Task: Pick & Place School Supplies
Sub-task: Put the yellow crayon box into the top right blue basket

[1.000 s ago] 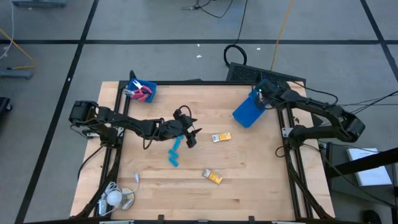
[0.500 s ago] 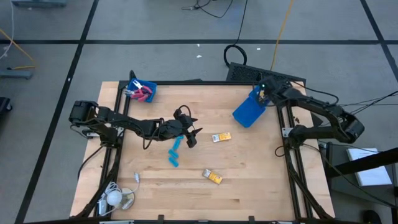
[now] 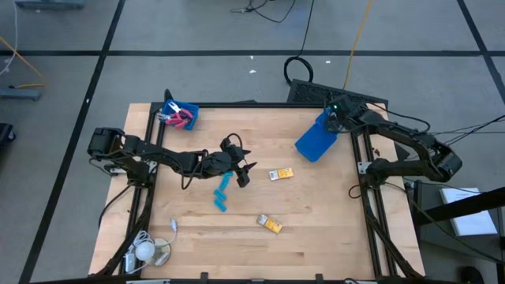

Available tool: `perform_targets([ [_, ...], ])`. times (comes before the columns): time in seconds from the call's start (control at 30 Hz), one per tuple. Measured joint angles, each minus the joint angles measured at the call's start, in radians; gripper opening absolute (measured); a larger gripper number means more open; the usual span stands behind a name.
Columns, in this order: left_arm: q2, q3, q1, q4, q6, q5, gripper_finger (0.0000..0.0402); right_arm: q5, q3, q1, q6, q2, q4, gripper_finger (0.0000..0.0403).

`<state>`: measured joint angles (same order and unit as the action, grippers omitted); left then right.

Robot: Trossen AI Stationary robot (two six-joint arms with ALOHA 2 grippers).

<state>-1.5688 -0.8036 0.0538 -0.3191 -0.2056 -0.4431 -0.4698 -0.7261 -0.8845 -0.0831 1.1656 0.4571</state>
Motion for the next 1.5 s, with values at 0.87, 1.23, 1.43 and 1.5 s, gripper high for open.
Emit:
perform_targets([
  [0.87,0.0,0.0,0.0,0.0,0.0,0.0,0.0239,0.682,0.001,0.445,-0.035,-0.031,-0.44,0.0242],
  [1.23,0.0,0.0,0.0,0.0,0.0,0.0,0.0239,0.668,0.008,0.682,-0.014,-0.023,-0.569,0.0242],
  [1.43,0.0,0.0,0.0,-0.001,0.0,0.0,0.0239,0.529,0.1,0.782,0.039,0.046,-0.677,0.0242],
  [1.5,0.0,0.0,0.0,-0.003,0.0,0.0,0.0239,0.504,0.134,0.808,0.075,0.071,-0.685,0.0242],
])
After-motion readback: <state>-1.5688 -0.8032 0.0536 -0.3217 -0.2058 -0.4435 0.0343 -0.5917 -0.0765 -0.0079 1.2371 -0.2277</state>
